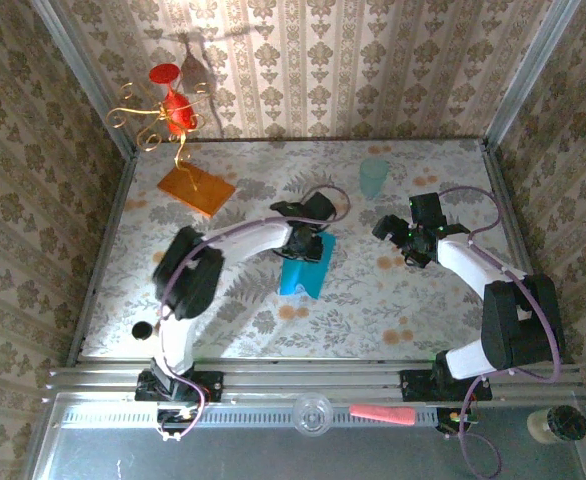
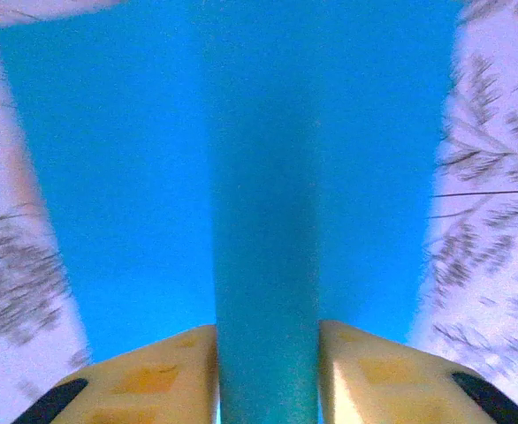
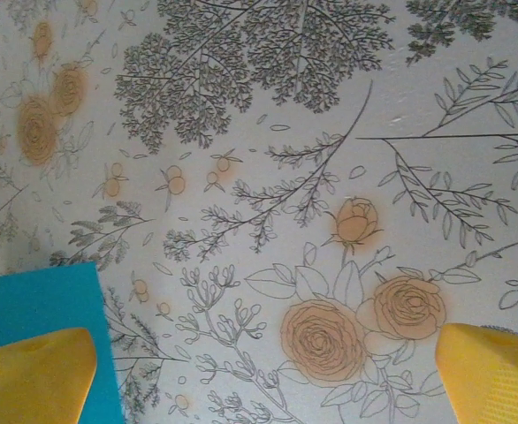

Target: Fold a paper plane with a square sheet of paper (pick it up from the middle)

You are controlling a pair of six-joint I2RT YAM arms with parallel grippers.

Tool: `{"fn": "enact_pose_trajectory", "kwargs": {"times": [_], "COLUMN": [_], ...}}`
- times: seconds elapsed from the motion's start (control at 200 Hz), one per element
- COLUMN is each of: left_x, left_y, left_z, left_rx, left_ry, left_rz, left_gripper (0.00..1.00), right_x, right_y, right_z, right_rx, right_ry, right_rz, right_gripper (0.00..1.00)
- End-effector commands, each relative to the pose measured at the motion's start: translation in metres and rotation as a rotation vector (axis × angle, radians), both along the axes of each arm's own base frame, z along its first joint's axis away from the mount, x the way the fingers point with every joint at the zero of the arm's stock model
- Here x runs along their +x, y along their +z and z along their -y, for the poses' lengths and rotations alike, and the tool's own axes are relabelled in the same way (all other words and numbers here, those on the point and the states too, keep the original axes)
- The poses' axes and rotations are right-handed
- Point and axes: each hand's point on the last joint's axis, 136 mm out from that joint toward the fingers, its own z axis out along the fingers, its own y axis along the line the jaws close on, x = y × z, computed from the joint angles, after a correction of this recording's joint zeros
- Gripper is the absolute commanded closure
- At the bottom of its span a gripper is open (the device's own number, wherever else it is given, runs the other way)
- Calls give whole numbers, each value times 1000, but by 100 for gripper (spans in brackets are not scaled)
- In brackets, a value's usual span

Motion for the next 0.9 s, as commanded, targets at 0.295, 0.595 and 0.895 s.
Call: {"fn": "enact_pose_trajectory", "kwargs": {"times": [0.295,0.595,0.895], "left_x": [28,23,5], "left_y": [99,27,-32], "left_z": [8,-3,-27], "left_rx": [-814,-714,-566], "left_ry": [145,240,265], "left_rz": [58,-30,-78], "left_gripper": [70,72,77], "right_x": [19,17,5], "right_y": [27,29,5], "right_z": [-47,-84,-140], "right_rx": [168,222,222], "right_ry": [129,244,405], "right_rz": [110,124,18], "right_gripper": [1,8,42]}}
